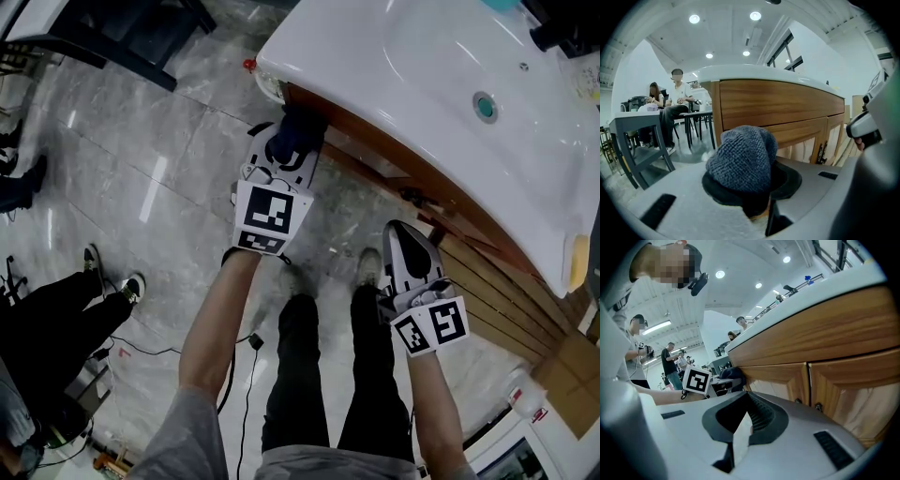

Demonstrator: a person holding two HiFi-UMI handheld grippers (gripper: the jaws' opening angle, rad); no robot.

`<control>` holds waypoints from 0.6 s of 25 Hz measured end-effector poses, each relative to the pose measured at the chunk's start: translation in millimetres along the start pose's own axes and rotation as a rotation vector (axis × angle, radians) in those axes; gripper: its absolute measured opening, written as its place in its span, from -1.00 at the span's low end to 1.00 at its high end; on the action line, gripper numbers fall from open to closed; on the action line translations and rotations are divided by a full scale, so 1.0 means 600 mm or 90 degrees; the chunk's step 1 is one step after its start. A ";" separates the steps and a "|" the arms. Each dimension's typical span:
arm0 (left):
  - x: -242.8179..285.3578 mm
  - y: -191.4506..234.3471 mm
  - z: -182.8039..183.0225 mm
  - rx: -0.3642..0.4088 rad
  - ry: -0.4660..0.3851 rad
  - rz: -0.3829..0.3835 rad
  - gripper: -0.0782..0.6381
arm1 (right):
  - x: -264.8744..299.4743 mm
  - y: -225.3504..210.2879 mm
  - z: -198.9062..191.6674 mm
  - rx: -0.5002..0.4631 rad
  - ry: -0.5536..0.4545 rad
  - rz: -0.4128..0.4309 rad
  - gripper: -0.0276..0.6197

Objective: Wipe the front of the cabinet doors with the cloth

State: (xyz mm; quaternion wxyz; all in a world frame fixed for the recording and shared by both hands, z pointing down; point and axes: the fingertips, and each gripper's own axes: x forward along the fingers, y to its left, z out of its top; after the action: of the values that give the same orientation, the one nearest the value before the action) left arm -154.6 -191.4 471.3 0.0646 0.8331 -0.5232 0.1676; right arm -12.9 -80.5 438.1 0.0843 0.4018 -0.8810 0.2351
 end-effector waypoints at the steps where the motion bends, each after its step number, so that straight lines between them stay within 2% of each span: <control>1: 0.001 -0.001 0.001 0.000 0.002 -0.001 -0.49 | -0.001 -0.003 -0.001 0.001 0.000 -0.001 -0.89; 6: 0.005 -0.010 0.004 -0.009 0.003 0.005 -0.49 | -0.007 -0.012 -0.004 0.004 -0.002 -0.004 -0.89; 11: 0.018 -0.067 0.002 0.007 0.006 -0.025 -0.49 | -0.021 -0.016 -0.010 0.004 -0.001 -0.006 -0.89; 15: 0.026 -0.105 0.005 -0.003 0.003 -0.033 -0.49 | -0.038 -0.031 -0.013 0.004 -0.004 -0.011 -0.89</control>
State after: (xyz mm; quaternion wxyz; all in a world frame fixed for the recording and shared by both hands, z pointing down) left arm -91.5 -177.6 478.3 0.0719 0.8458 -0.5016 0.1665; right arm 15.8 -72.1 443.7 0.0825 0.4103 -0.8770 0.2359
